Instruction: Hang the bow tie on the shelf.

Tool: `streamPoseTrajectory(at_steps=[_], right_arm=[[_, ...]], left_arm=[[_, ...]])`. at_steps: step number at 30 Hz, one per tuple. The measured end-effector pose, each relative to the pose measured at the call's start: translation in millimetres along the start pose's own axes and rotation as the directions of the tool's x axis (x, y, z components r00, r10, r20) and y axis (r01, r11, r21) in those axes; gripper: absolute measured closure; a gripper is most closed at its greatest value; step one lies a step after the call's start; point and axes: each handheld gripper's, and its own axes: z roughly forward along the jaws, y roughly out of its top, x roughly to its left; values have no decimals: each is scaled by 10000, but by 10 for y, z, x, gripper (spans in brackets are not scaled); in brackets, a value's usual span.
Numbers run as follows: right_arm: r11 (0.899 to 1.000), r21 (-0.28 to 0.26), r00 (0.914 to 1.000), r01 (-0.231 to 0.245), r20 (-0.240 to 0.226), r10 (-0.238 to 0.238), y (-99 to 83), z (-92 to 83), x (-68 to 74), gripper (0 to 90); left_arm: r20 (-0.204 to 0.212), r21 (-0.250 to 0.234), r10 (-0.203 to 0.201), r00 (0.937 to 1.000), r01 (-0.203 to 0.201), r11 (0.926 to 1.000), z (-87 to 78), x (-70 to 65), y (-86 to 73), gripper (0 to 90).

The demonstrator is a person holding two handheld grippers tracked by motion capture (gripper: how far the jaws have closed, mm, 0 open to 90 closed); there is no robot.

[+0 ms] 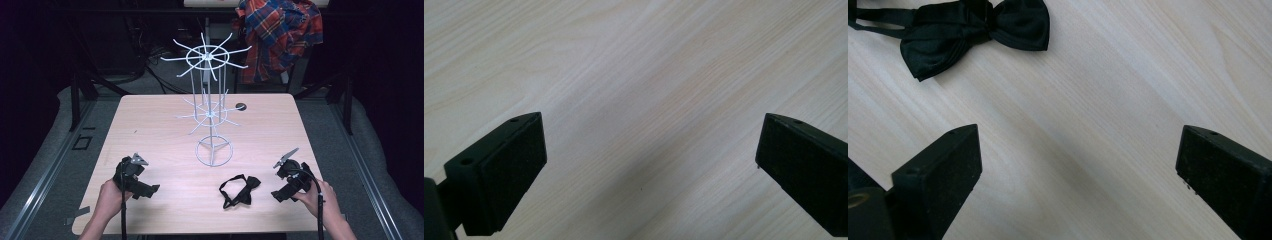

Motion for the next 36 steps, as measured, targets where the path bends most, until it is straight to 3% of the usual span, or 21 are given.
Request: streamPoseTrajectory(at_steps=[3, 8, 16, 20, 21, 26, 36], right_arm=[[9999, -118, 10000, -2, -85, 1, 23, 30, -13, 31], [9989, 268, 9993, 378, -79, -376, 62, 80, -20, 42], [9988, 129, 9985, 479, -274, -476, 116, 102, 15, 5], [9975, 314, 9979, 628, -144, -624, 136, 88, 18, 0], [9978, 266, 9981, 609, 82, -612, 144, 88, 31, 0], [9970, 204, 9971, 748, 141, -751, 184, 42, 68, 0], [9959, -43, 9959, 900, -13, -900, 227, 36, 144, 0]], left_arm=[[5, 54, -88, 10000, 88, 9999, 0, 16, -23, 1], [9, 112, -161, 9999, 161, 9998, -1, 29, -44, 0], [-92, 70, -382, 9992, 383, 9992, -27, 60, -100, 0], [-108, 181, -342, 9994, 344, 9992, -18, 60, -102, 0], [-104, 188, -364, 9993, 366, 9992, -20, 61, -104, 0], [-178, 155, -337, 9993, 339, 9993, -36, 60, -108, 0], [-140, 146, -327, 9994, 329, 9994, -22, 56, -100, 0]])
